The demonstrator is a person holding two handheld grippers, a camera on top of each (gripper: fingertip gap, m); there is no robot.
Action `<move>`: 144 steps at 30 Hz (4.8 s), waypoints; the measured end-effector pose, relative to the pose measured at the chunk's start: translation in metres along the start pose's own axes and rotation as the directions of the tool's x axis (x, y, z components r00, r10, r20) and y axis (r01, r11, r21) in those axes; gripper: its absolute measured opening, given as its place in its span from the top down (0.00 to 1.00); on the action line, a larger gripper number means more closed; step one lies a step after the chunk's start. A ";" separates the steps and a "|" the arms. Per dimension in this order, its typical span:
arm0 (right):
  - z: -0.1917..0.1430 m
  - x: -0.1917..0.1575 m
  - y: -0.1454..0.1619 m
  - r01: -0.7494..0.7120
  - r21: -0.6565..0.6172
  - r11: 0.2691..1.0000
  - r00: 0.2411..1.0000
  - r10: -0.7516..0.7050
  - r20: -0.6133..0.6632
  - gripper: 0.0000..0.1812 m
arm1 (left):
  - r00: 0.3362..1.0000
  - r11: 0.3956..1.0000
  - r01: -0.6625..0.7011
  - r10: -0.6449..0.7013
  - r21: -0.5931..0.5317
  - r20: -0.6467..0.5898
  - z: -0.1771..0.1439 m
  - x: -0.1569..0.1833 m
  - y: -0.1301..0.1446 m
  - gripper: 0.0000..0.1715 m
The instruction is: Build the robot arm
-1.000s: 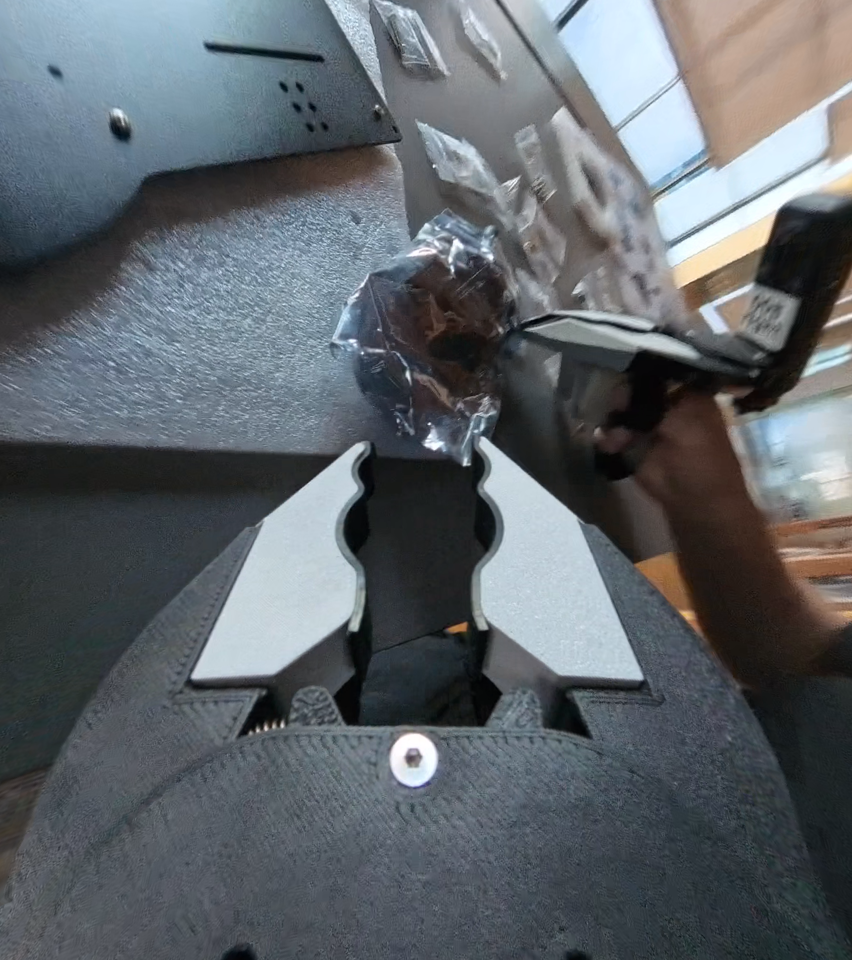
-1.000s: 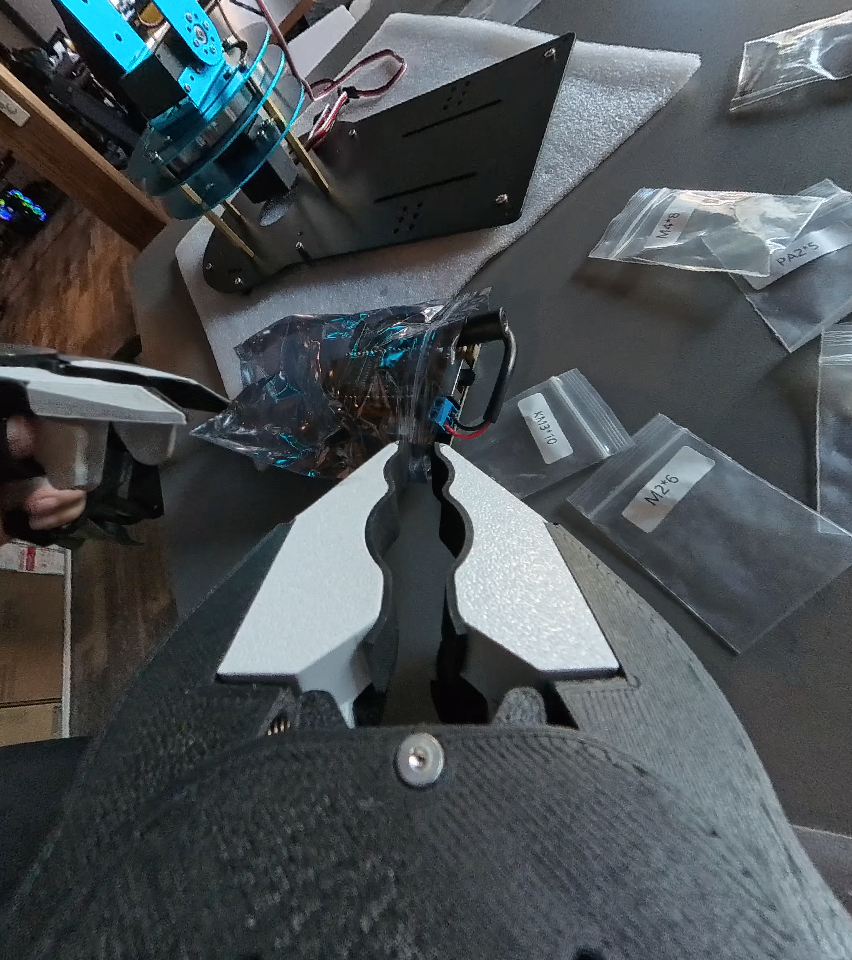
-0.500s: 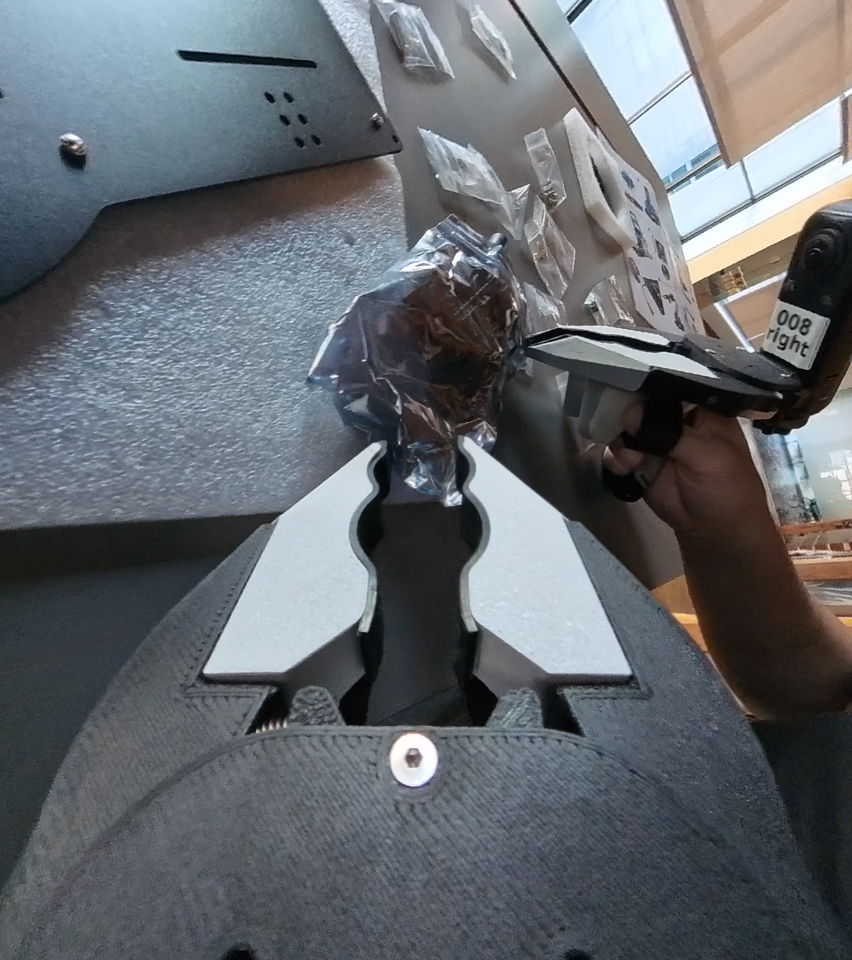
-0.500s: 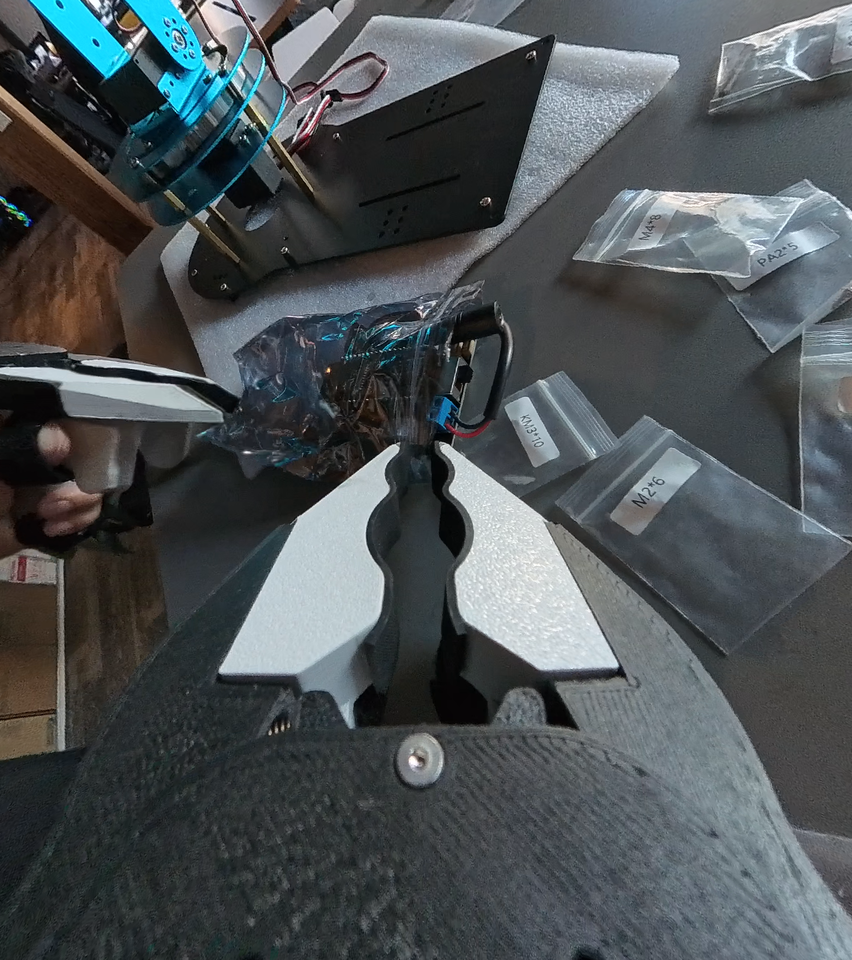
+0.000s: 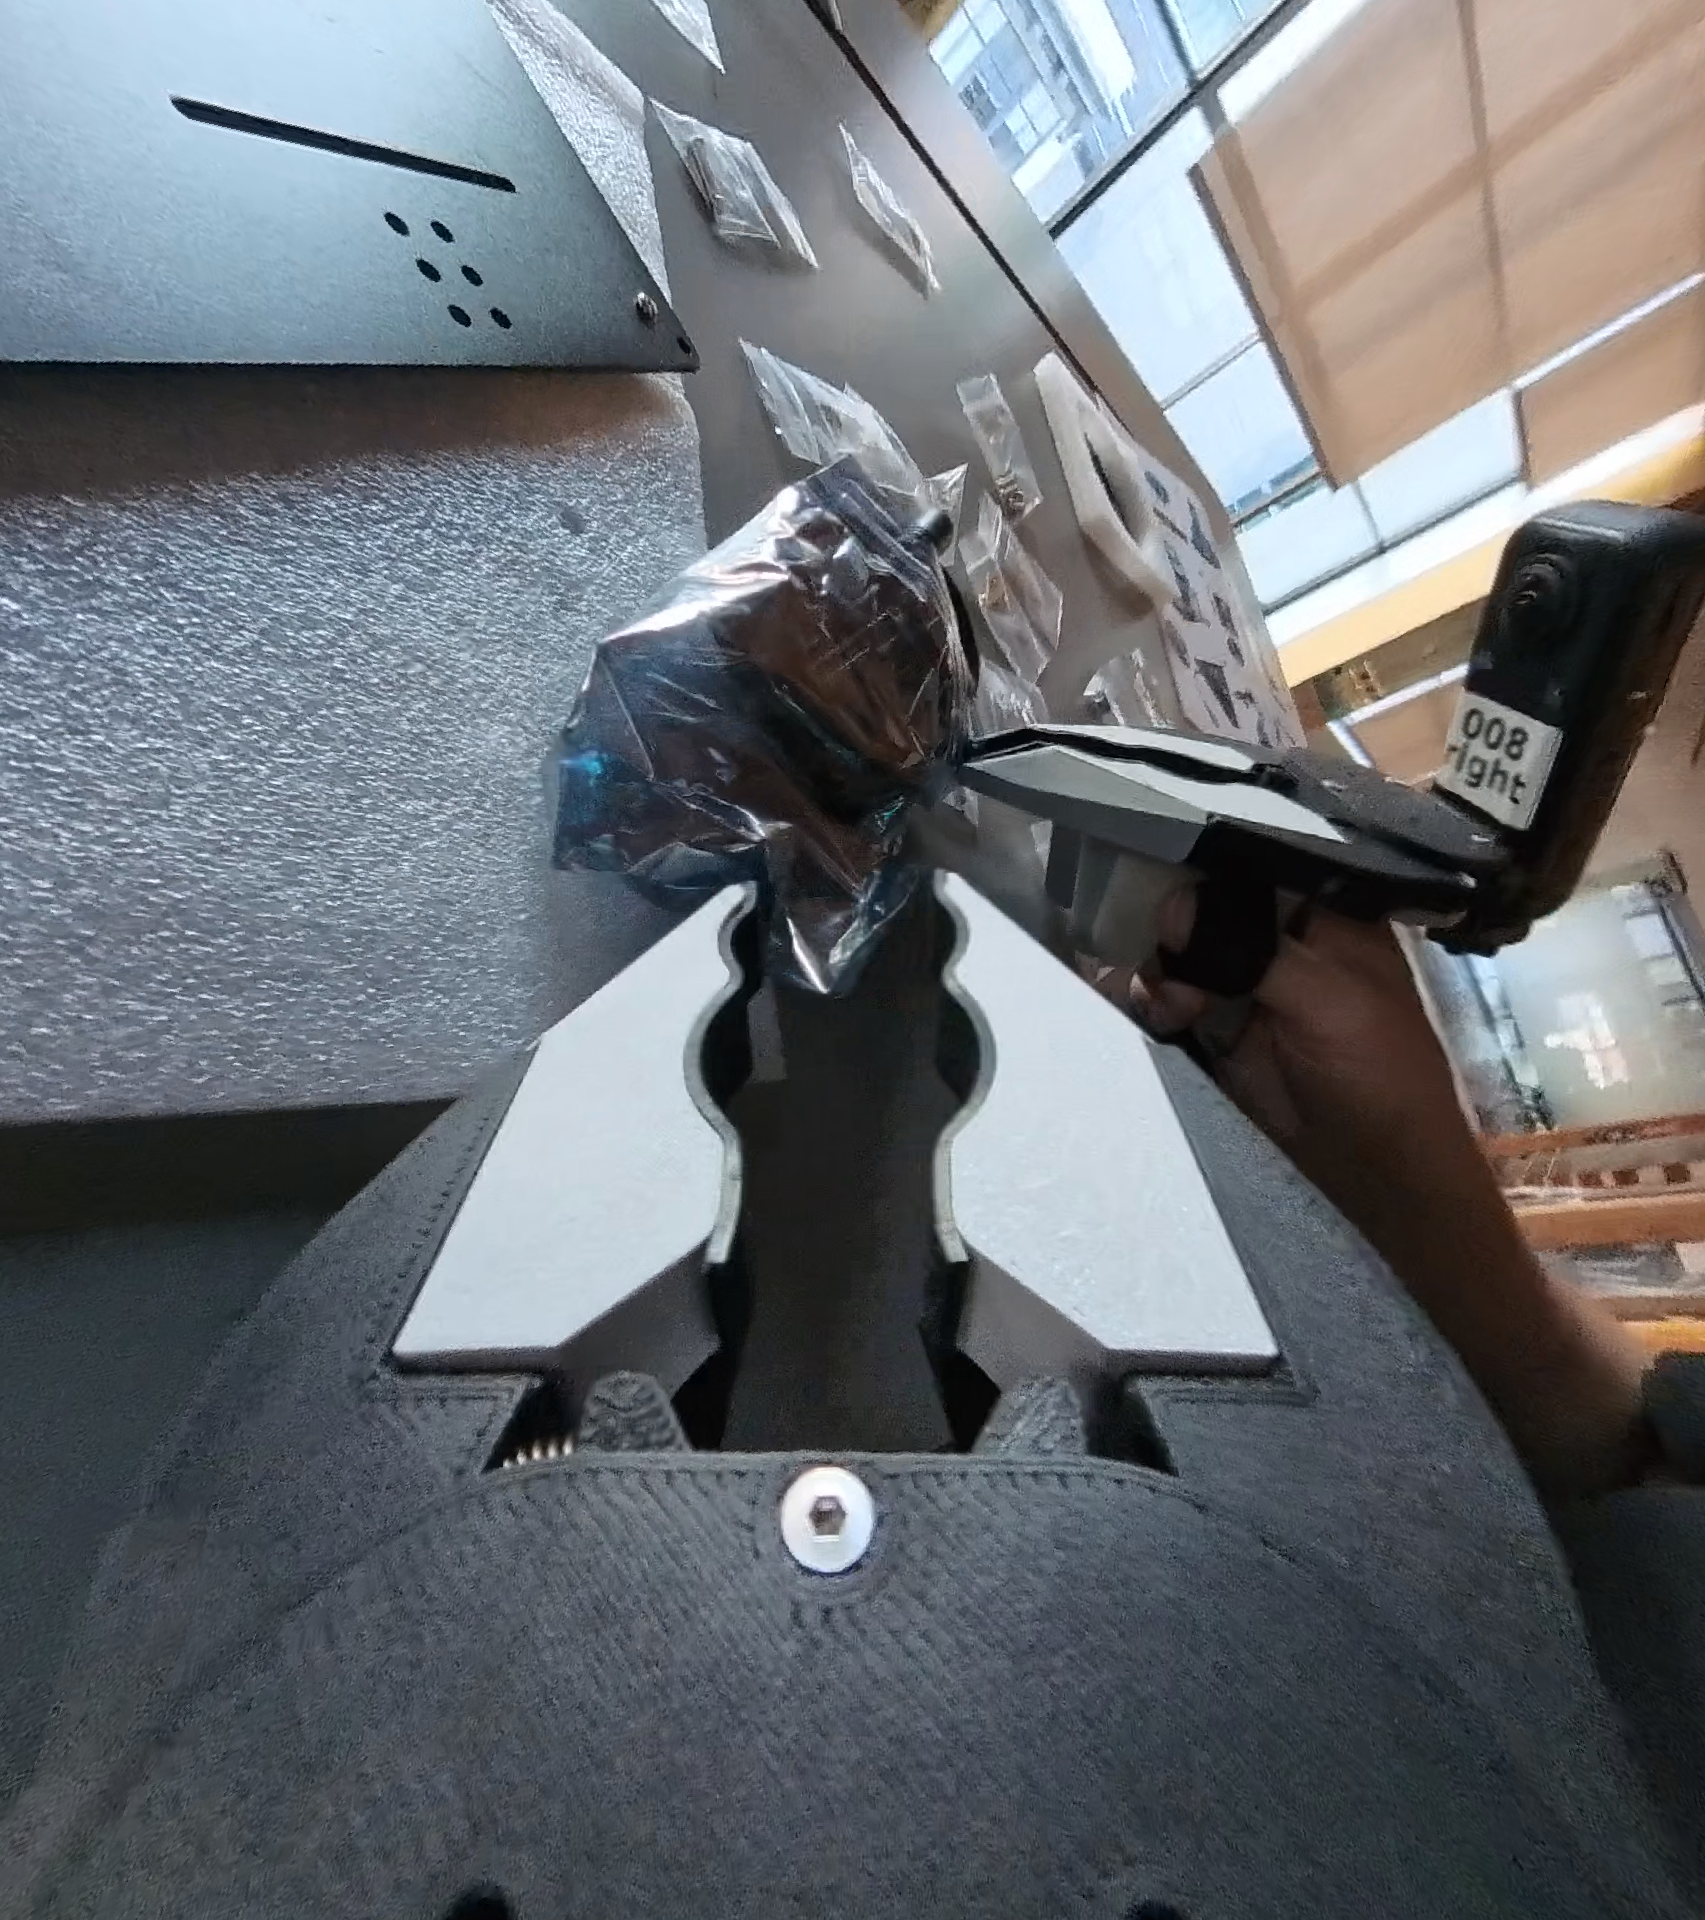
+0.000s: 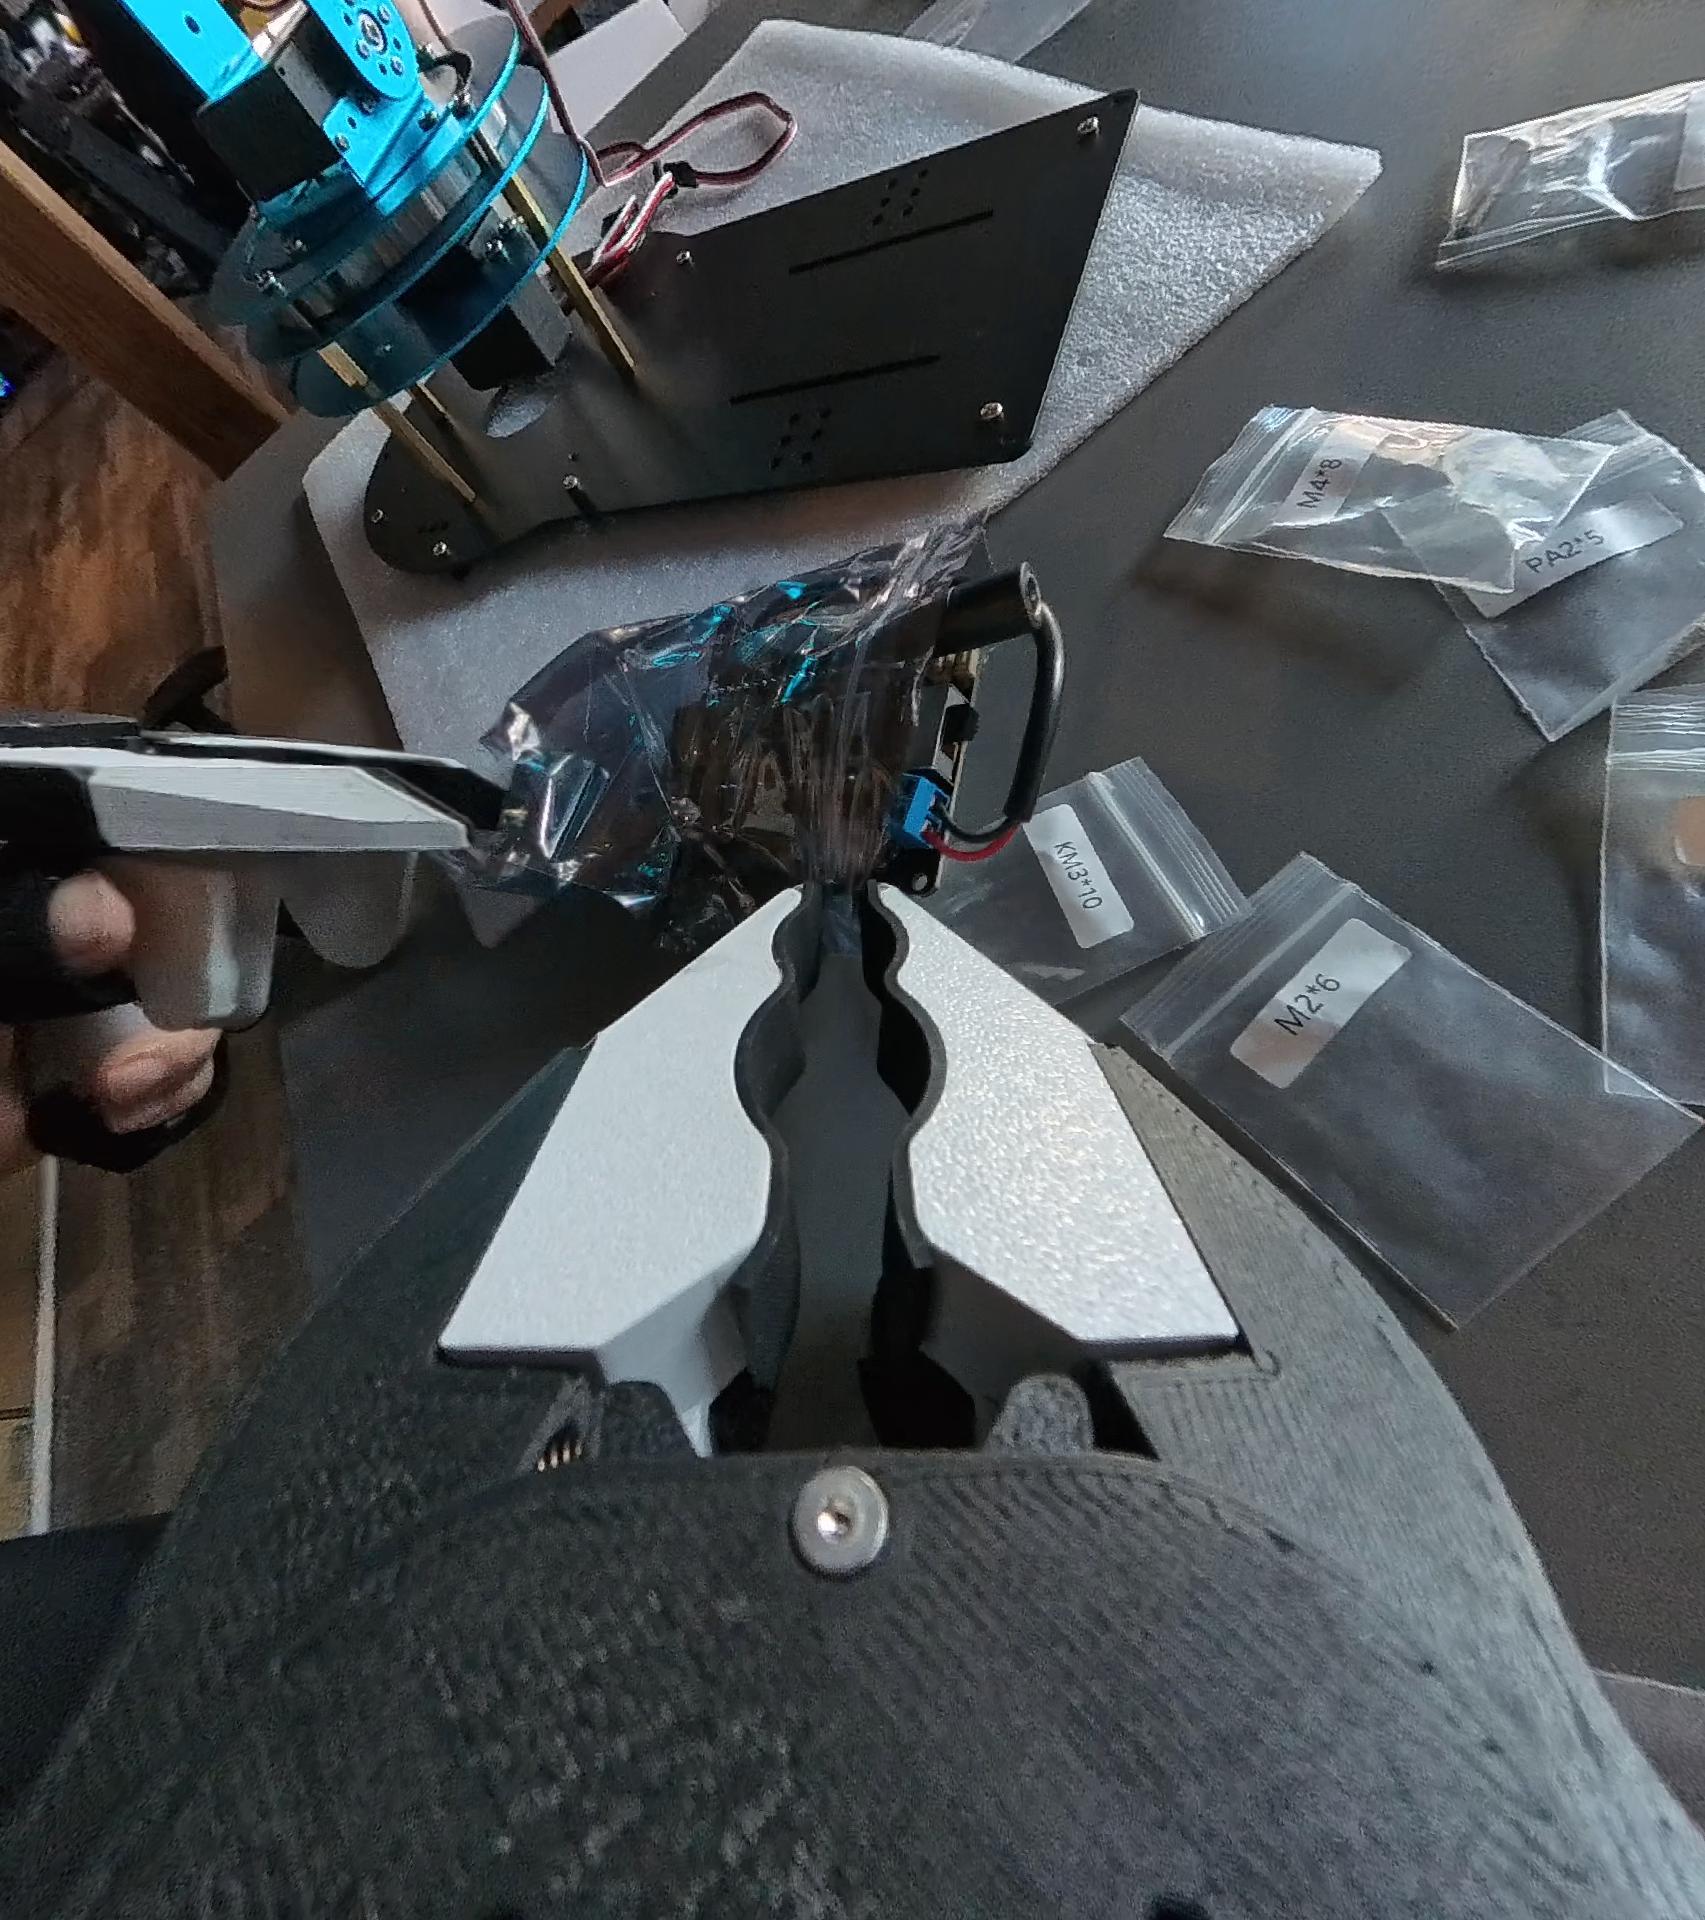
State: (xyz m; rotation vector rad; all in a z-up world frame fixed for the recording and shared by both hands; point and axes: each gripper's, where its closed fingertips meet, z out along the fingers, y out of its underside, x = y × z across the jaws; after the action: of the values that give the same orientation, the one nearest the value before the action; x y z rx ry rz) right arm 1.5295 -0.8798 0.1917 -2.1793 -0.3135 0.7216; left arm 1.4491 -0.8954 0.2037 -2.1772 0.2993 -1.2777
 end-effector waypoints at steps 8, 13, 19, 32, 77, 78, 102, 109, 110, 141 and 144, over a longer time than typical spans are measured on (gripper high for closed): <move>0.000 0.000 0.000 -0.010 -0.009 1.000 1.000 0.010 0.022 0.96 | 0.983 0.996 -0.089 0.084 0.019 0.163 0.002 -0.016 -0.004 1.00; 0.000 -0.002 -0.003 -0.016 0.000 1.000 0.999 0.016 0.051 0.96 | 0.983 0.990 -0.138 0.138 -0.008 0.125 -0.005 -0.004 -0.012 1.00; 0.009 -0.038 -0.020 -0.295 0.024 0.955 0.909 0.272 0.316 0.96 | 0.927 0.938 -0.337 0.345 -0.076 0.148 -0.041 0.039 -0.061 1.00; 0.044 -0.061 -0.053 -0.358 -0.066 0.931 0.791 0.340 0.509 0.96 | 0.897 0.905 -0.345 0.396 -0.250 0.196 -0.057 0.051 -0.107 1.00; 0.047 -0.048 -0.031 0.112 -0.054 0.992 0.938 -0.088 0.336 0.99 | 0.894 0.901 -0.291 0.376 -0.322 0.245 -0.082 0.011 -0.059 1.00; 0.046 -0.043 -0.034 0.154 -0.046 0.987 0.941 -0.132 0.311 0.98 | 0.868 0.878 -0.325 0.425 -0.351 0.258 -0.084 0.011 -0.060 1.00; 0.050 -0.050 -0.014 0.341 -0.102 0.935 0.896 -0.290 0.336 0.90 | 0.877 0.884 -0.317 0.411 -0.344 0.250 -0.083 0.018 -0.081 1.00; 0.052 -0.055 -0.027 0.585 0.048 0.810 0.786 -0.580 0.214 0.85 | 0.938 0.947 -0.225 0.274 -0.230 0.213 -0.086 0.021 -0.083 1.00; 0.052 -0.059 -0.028 0.615 0.077 0.784 0.760 -0.616 0.205 0.85 | 0.920 0.933 -0.237 0.305 -0.270 0.247 -0.086 0.013 -0.079 1.00; 0.069 -0.070 -0.021 0.957 0.168 0.238 0.239 -0.971 0.011 0.97 | 0.951 0.948 0.269 -0.290 -0.172 -0.112 -0.119 -0.028 -0.043 1.00; 0.069 -0.075 -0.019 0.957 0.202 0.207 0.209 -0.978 0.016 0.98 | 0.945 0.944 0.275 -0.300 -0.181 -0.129 -0.119 -0.028 -0.042 1.00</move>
State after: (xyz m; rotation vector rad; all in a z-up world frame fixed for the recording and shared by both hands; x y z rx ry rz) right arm 1.4281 -0.8578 0.1999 -1.2812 -1.5228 0.0941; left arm 1.3291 -0.8933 0.2523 -2.3251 0.1506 -1.6402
